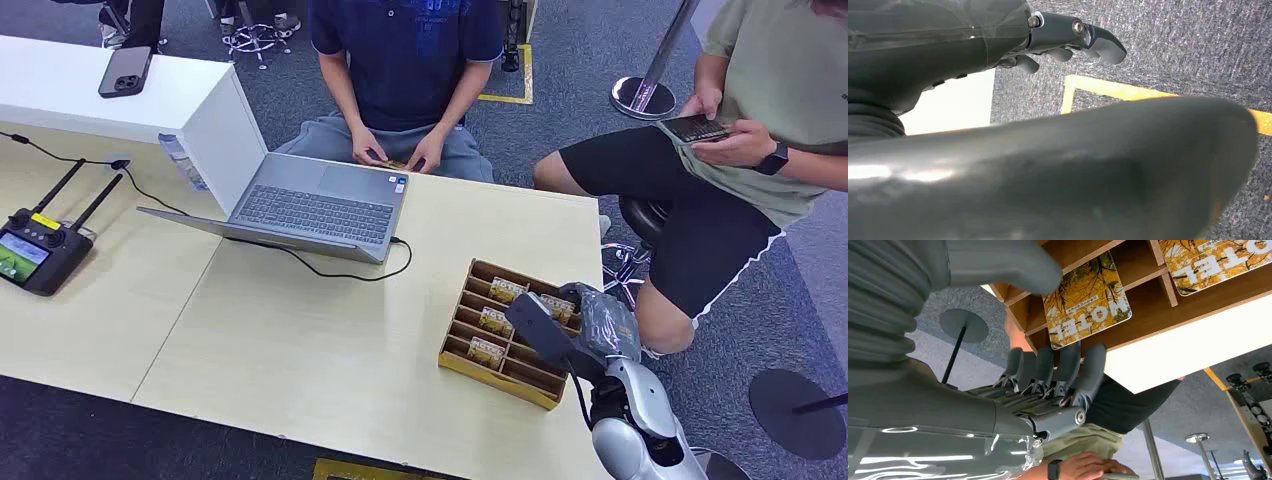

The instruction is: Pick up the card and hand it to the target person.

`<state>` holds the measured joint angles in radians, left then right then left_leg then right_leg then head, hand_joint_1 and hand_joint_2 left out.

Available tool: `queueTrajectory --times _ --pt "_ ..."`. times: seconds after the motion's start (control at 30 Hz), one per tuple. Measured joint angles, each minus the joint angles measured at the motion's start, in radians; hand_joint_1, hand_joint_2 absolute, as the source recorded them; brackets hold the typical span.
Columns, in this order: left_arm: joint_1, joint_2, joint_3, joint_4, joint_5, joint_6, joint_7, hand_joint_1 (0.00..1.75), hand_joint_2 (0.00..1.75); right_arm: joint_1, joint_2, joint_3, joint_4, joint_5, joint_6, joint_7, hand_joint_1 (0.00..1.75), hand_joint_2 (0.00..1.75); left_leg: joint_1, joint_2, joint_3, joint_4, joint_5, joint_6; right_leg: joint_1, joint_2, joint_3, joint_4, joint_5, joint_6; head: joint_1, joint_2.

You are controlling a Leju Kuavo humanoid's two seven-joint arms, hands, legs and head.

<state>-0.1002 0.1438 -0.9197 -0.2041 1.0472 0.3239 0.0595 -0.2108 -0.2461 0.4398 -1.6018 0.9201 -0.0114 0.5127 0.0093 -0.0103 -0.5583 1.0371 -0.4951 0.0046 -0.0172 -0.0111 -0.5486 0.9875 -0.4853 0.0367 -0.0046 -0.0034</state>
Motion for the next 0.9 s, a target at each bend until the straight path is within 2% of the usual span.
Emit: queueTrajectory --times 0.43,0.63,0.9 --pt "0.000 0.000 0.000 0.000 0.000 0.000 0.000 0.00 0.00 0.000 0.000 0.000 0.000 0.000 0.002 -0.001 1.02 1.75 0.000 0.000 0.000 0.000 0.000 0.000 0.000 0.000 0.000 0.000 0.000 0.000 0.000 0.000" --pt "0.000 0.000 0.000 0.000 0.000 0.000 0.000 0.00 0.00 0.000 0.000 0.000 0.000 0.000 0.002 -0.001 1.28 1.75 0.000 0.000 0.000 0.000 0.000 0.000 0.000 0.000 0.000 0.000 0.000 0.000 0.000 0.000" --pt "0.000 0.000 0.000 0.000 0.000 0.000 0.000 0.00 0.00 0.000 0.000 0.000 0.000 0.000 0.002 -0.002 1.29 1.75 0.000 0.000 0.000 0.000 0.000 0.000 0.000 0.000 0.000 0.000 0.000 0.000 0.000 0.000"
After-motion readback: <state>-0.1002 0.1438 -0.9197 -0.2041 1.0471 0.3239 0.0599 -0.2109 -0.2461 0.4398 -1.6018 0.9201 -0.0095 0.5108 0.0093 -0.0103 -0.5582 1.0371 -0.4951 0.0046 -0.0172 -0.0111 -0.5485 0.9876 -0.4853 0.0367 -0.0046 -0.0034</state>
